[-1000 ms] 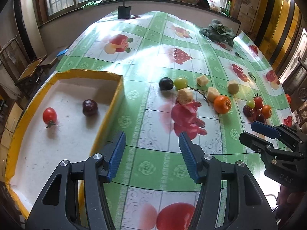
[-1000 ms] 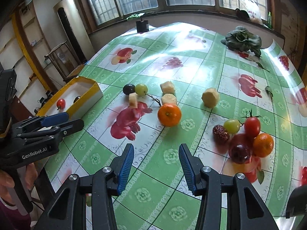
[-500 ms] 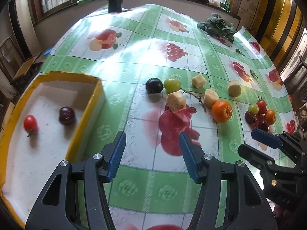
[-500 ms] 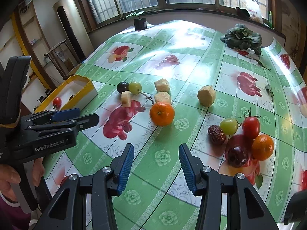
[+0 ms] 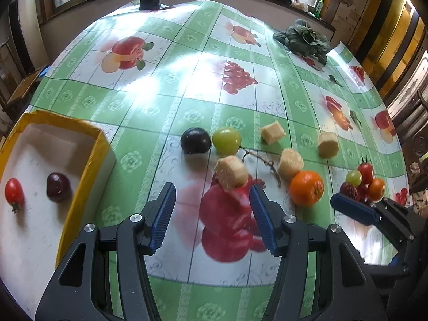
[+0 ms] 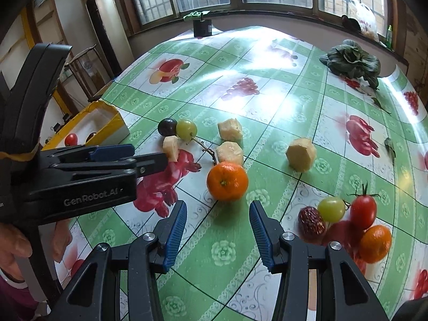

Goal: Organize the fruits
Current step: 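Grasp a beige bread cube with the left tool while the right tool grasps a mandarin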

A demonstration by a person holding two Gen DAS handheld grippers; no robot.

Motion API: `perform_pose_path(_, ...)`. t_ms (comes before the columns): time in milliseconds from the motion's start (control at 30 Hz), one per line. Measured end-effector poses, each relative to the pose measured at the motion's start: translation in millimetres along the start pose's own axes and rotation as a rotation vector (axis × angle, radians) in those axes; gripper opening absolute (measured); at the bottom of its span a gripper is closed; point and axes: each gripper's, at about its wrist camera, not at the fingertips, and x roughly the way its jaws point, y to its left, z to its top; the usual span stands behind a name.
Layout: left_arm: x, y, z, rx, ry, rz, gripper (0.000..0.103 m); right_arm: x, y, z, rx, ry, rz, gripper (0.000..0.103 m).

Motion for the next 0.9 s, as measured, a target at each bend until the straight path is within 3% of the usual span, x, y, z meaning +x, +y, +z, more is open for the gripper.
perform_pose_path(267,18.4,-5.7,9.4,0.019,0.025,0.021,0.057,4.5,-5.5,3.7,0.001,0.007,0.001,0.047)
perform_pose_path(400,15.3,14.7,8.9,-0.034,0.027,0.066,0.057,5.2,-8.9,4.1,0.009,0.003,0.008,0.047)
perform_pose_path(533,5.3,32.9,5.7,-0.089,0.010,0.051,0.057,7.4,-10.5,2.8,0.014,0.011,0.018,0.047)
perform_pose_path(900,11.8,12.3,10.4,0.000,-0.008,0.029,0.057,12.1,-11.7,1.7,0.016,0.019,0.021,0.047)
